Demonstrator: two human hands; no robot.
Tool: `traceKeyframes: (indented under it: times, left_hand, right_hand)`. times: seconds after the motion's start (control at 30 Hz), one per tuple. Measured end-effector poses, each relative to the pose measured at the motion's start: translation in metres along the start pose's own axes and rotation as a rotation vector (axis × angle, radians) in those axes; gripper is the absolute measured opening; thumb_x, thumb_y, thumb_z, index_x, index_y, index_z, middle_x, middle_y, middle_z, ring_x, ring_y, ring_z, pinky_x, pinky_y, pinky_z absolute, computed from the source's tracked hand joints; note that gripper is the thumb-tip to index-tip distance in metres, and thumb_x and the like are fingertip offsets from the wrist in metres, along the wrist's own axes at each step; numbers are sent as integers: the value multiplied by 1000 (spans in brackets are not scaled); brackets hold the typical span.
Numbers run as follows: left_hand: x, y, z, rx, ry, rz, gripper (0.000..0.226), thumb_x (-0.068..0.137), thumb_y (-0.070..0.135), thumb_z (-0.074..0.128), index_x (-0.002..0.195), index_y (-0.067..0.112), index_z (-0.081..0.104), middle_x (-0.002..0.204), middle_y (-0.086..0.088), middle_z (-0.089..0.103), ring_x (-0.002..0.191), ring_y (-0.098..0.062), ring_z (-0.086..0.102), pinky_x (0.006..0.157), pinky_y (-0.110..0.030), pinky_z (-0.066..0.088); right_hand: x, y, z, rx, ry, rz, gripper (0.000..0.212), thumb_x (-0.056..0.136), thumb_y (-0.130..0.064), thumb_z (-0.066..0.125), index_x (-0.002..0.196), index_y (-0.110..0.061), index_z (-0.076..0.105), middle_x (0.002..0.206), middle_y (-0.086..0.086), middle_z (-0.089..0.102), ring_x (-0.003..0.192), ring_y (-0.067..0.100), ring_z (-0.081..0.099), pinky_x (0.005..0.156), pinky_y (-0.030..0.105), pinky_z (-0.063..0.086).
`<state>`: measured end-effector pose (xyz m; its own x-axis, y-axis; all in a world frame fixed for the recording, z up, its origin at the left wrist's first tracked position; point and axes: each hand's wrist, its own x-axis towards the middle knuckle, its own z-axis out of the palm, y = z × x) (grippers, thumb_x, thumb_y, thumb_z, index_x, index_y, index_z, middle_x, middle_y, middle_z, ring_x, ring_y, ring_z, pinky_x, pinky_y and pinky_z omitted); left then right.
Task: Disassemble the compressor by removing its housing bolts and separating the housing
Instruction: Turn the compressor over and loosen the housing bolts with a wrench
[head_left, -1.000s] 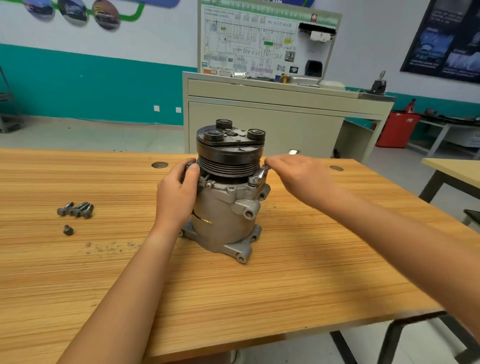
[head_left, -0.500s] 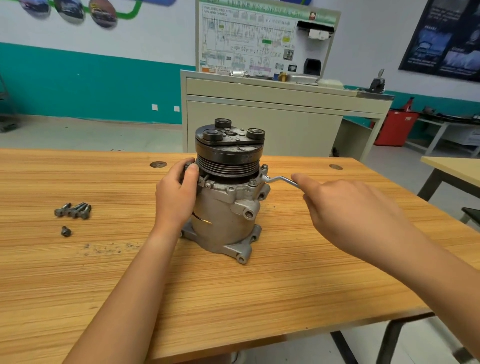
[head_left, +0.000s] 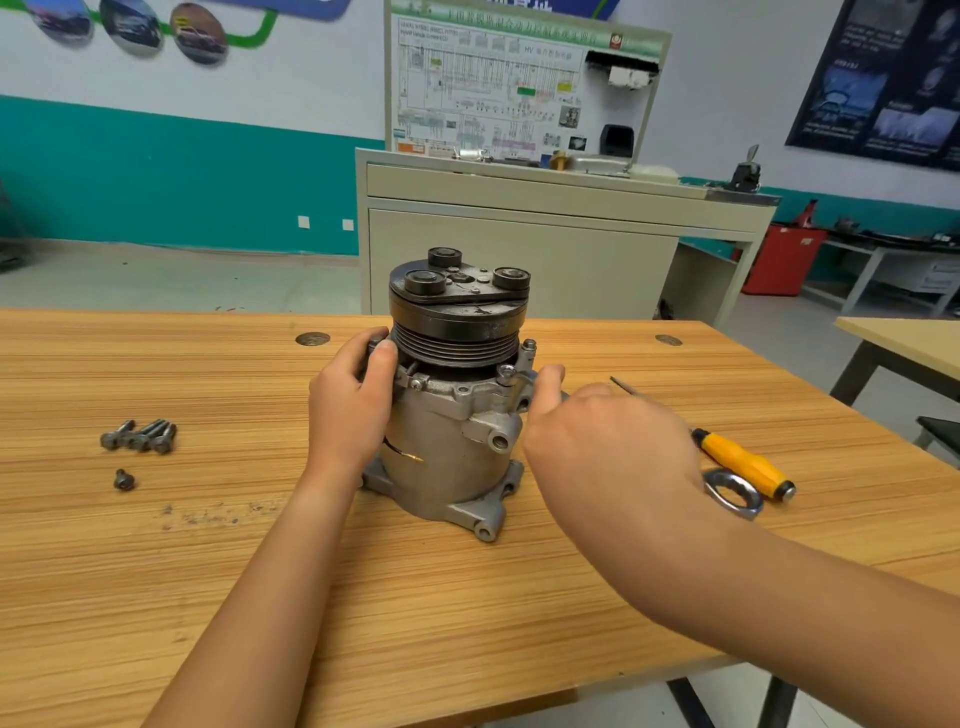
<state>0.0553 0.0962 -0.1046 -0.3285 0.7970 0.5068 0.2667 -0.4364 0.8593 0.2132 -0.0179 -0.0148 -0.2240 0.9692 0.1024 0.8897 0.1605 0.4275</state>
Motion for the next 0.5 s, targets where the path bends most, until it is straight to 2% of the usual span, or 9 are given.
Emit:
traceKeyframes:
  times: [0.07, 0.13, 0.2, 0.3, 0.4, 0.43, 0.5]
  left_hand:
    - [0, 1, 0, -10, 1, -4, 39, 85, 38, 40, 108, 20, 65, 95, 19, 63, 91, 7, 56, 79, -19, 45]
    - [0, 1, 1, -11, 5, -3, 47, 84, 39, 39, 114, 15, 65, 101, 11, 66, 96, 0, 57, 83, -25, 46]
    - [0, 1, 0, -11, 6, -2, 48, 83, 40, 39, 115, 16, 65, 100, 13, 65, 95, 5, 56, 83, -22, 46]
    - [1, 0, 0, -5, 3, 6, 44, 82, 41, 39, 113, 21, 64, 95, 26, 60, 89, 18, 53, 77, -12, 42]
    - [0, 1, 0, -3, 8, 2, 49, 82, 42, 39, 117, 18, 63, 103, 15, 63, 97, 4, 56, 81, -14, 43]
    - [0, 1, 0, -3, 6, 3, 51, 82, 42, 39, 118, 17, 63, 106, 11, 64, 100, 0, 56, 83, -17, 44]
    - [-1, 2, 0, -11, -2, -3, 50, 82, 42, 39, 117, 17, 64, 106, 10, 65, 101, -3, 57, 86, -24, 46]
  right_hand:
    - [-2, 1, 4, -40, 24, -1, 64, 90, 4, 35, 142, 6, -1, 96, 15, 48, 49, 12, 25, 36, 25, 19]
    - [-2, 7, 11, -110, 56, -24, 63, 90, 4, 33, 143, 2, -1, 74, 7, 34, 44, 15, 25, 35, 26, 19]
    - [2, 21, 17, -145, 96, -64, 62, 92, 0, 31, 144, -3, -2, 65, 4, 26, 43, 16, 27, 34, 26, 20]
    - [17, 52, 21, -144, 184, -158, 55, 97, -14, 29, 144, -17, 1, 64, -1, 34, 47, 12, 32, 37, 24, 21]
    - [41, 80, 28, -204, 256, -225, 59, 96, -15, 33, 142, -28, 0, 68, -6, 39, 51, 9, 36, 40, 23, 23]
    - [49, 86, 32, -198, 296, -249, 61, 94, -11, 38, 143, -28, 5, 73, -5, 46, 55, 11, 42, 41, 23, 28]
    - [66, 93, 44, -150, 423, -345, 58, 86, 2, 54, 138, -16, 35, 87, 7, 62, 64, 24, 58, 47, 28, 44]
